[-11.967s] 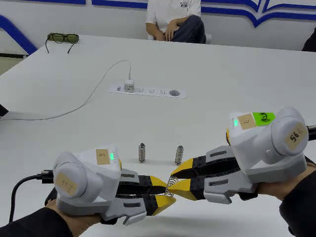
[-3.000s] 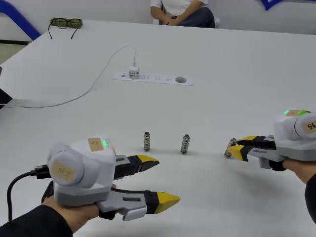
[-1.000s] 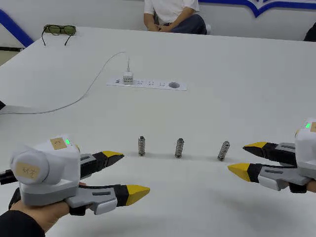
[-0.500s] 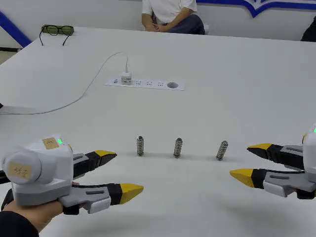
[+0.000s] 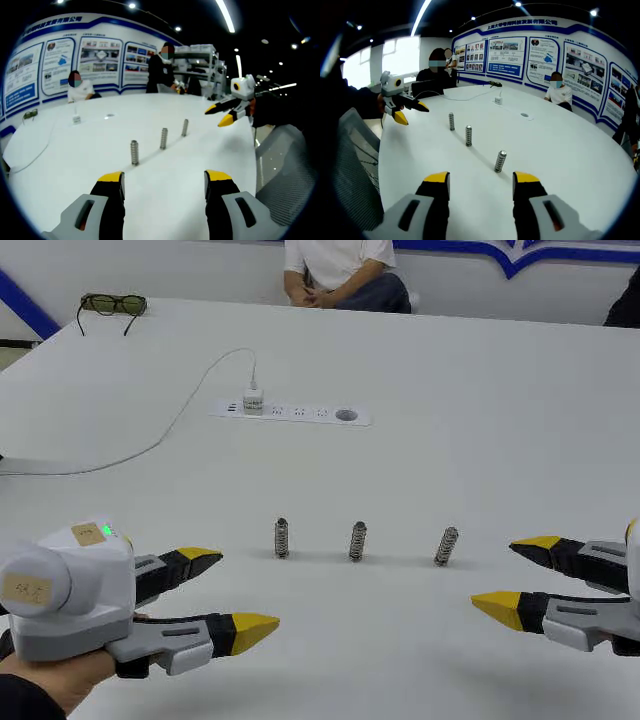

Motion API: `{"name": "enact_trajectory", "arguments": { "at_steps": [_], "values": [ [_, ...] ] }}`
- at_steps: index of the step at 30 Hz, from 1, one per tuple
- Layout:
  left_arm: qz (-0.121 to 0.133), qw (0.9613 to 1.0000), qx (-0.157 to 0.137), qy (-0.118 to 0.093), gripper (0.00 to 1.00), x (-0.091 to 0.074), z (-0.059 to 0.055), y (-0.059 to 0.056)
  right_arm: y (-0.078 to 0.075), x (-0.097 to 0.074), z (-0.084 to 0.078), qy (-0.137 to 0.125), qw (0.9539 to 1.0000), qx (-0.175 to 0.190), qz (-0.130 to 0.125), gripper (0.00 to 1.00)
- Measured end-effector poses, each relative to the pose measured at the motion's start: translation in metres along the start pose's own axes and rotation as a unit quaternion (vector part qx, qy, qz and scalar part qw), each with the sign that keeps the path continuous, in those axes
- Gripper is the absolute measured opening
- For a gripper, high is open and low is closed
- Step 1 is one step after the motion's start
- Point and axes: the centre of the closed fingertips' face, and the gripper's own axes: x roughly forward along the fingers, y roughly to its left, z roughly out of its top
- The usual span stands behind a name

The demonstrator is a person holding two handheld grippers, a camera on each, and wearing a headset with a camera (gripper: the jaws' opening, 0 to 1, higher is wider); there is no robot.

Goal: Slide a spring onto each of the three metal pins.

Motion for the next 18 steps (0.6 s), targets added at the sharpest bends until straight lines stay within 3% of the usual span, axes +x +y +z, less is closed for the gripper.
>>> {"name": "enact_trajectory", "arguments": {
  "at_steps": [18],
  "values": [
    [0.01,0.9999,-0.007,0.002,0.67,-0.0059,-0.0044,0.0062,0.002,-0.0041,-0.0001,-0.005,1.0,0.002,-0.001,0.54]
  ]
}}
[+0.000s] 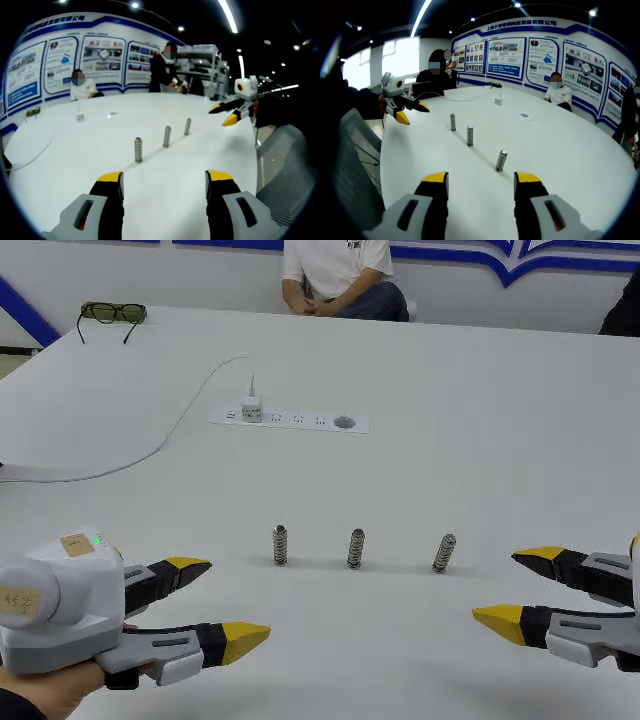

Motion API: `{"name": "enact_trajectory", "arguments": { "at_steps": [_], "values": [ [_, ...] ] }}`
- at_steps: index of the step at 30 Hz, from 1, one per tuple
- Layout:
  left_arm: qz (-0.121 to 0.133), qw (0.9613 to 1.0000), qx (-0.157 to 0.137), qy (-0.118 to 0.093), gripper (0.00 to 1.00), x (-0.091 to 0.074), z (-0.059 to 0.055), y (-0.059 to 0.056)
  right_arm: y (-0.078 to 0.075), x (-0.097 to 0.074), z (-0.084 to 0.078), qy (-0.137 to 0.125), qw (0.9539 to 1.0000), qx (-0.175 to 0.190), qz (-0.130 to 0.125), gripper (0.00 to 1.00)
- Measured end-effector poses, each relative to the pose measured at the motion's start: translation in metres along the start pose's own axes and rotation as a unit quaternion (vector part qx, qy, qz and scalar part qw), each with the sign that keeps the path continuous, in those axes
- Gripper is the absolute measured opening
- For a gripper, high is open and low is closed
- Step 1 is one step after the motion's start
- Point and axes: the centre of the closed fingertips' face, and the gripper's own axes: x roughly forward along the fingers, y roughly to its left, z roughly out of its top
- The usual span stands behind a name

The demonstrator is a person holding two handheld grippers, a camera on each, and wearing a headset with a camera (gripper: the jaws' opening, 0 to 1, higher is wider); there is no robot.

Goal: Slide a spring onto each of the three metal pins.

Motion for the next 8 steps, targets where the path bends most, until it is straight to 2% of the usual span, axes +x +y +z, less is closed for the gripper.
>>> {"name": "enact_trajectory", "arguments": {
  "at_steps": [8],
  "values": [
    [0.001,1.0,0.0,0.0,0.68,-0.0006,0.0002,0.0009,-0.0002,-0.0007,0.0003,-0.002,1.0,0.002,-0.001,0.55]
  ]
}}
